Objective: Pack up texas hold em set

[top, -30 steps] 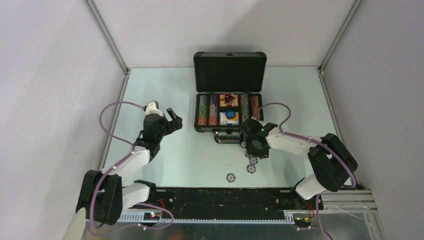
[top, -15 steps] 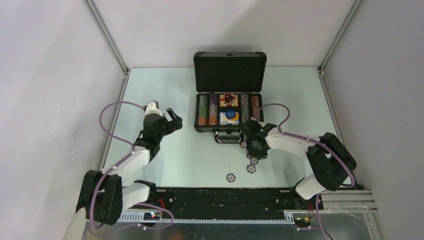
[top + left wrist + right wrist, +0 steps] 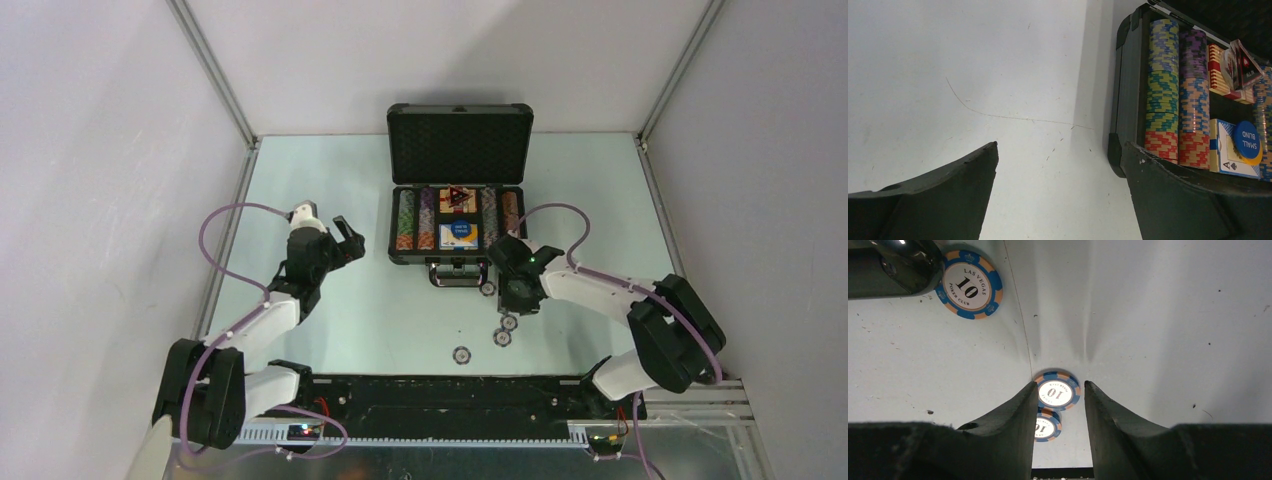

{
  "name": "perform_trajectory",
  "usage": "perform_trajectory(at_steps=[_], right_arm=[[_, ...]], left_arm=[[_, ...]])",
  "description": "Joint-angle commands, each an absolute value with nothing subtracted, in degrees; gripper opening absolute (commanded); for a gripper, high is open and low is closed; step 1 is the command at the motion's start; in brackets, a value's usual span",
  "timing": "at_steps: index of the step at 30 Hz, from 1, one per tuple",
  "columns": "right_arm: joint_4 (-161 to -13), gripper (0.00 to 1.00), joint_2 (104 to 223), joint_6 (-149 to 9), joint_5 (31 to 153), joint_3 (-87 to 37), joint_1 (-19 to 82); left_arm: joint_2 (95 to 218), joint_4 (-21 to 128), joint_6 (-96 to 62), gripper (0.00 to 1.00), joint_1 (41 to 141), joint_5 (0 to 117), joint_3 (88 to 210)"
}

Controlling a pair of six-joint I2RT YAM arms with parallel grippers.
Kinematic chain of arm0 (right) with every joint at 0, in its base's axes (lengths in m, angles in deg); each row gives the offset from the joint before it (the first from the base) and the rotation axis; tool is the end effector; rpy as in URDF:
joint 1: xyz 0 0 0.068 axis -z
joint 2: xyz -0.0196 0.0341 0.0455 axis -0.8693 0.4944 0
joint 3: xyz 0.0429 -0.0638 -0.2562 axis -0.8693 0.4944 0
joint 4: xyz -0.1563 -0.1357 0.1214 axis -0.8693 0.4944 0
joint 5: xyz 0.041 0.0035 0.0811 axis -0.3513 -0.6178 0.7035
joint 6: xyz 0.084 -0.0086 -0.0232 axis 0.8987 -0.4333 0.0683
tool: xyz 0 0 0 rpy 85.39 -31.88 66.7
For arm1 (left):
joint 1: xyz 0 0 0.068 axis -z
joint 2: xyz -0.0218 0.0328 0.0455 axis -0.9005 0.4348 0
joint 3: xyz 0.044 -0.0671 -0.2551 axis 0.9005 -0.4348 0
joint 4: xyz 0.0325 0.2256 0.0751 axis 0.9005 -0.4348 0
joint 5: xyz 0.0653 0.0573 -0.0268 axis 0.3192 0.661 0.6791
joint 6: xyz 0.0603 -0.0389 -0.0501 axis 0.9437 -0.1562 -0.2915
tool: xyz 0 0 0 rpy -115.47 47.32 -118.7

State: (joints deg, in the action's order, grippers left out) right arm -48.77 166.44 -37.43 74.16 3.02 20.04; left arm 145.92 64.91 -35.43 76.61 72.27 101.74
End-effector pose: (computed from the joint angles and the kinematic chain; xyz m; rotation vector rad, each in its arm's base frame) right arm 0.1960 0.1480 0.1414 0.0092 2.8314 0.0360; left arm 0.2505 -0.0472 0.1829 -0.3836 2.0145 -0.3686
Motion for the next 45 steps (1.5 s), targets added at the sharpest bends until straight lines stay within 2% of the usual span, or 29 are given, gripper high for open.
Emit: perform_trajectory(at_steps=[1, 5, 12, 23, 29, 31, 45], right_arm=[[-46.9, 0.45, 164.1, -38.1, 72.2, 2.5, 20.5], [-46.8, 0.57, 165.0, -37.9, 73.6, 2.7, 20.0], [-49.7, 0.61, 165.8, -36.8, 76.1, 4.6, 19.5], [-51.4, 0.53, 168.2, -36.6, 76.6, 5.8, 19.3], [-51.8, 0.44, 168.2, -36.7, 76.8, 5.9, 19.2], [-51.7, 0.38, 168.0, -36.7, 76.9, 5.9, 19.3], [-46.3, 0.37, 162.6, -38.0, 72.1, 3.4, 20.5]], left_arm=[[146.0, 67.1, -34.7, 0.98, 77.1, 71.6, 103.5], [146.0, 67.1, -34.8, 0.98, 77.0, 71.5, 103.5], [146.0, 67.1, -34.8, 0.98, 77.0, 71.5, 103.5], [146.2, 67.2, -34.7, 0.98, 77.1, 71.6, 103.5], [146.2, 67.2, -34.7, 0.98, 77.0, 71.5, 103.7], [146.1, 67.2, -34.7, 0.98, 77.0, 71.6, 103.7], [146.4, 67.2, -34.7, 0.98, 77.0, 71.6, 103.8]])
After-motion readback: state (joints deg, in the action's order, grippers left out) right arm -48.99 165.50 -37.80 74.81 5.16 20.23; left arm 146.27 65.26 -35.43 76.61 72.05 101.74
